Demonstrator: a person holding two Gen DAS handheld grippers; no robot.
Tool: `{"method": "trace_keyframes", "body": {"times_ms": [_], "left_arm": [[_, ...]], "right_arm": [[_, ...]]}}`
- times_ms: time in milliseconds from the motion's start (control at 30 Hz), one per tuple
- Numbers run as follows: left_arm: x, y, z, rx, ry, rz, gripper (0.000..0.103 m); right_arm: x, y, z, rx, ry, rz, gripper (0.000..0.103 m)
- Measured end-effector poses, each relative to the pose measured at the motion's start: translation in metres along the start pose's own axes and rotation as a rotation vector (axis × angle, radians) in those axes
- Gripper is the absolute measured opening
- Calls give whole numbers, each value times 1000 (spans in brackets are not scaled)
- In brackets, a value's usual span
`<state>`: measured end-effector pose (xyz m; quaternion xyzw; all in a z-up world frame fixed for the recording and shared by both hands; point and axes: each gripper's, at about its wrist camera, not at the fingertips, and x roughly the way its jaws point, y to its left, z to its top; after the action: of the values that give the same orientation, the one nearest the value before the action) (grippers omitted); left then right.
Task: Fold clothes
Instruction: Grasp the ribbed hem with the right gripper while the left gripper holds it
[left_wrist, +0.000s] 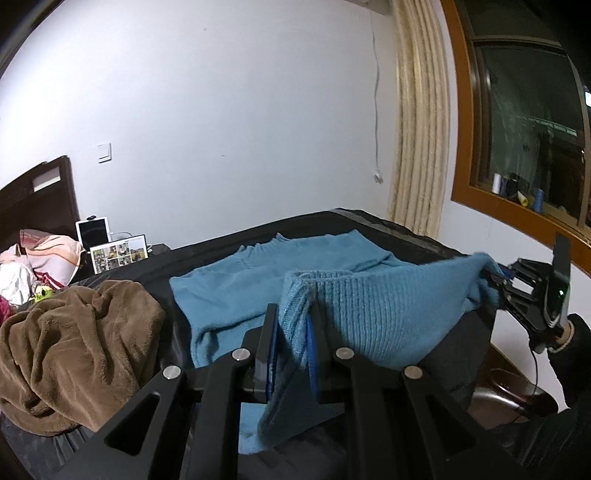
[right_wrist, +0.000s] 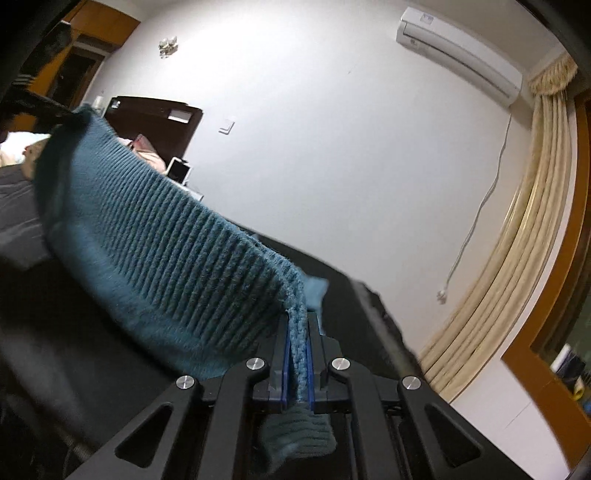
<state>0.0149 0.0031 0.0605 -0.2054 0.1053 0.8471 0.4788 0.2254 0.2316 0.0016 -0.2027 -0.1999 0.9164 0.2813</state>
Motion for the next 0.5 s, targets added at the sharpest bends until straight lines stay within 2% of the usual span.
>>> {"method": "trace_keyframes", "body": {"times_ms": [267, 500], "left_arm": [[26, 41, 19, -94, -15, 43, 15], [64, 94, 43, -214, -19, 89, 15]], "right_arm": [[69, 8, 67, -61, -79, -74, 7], [133, 15, 119, -46, -88, -91, 7]]}}
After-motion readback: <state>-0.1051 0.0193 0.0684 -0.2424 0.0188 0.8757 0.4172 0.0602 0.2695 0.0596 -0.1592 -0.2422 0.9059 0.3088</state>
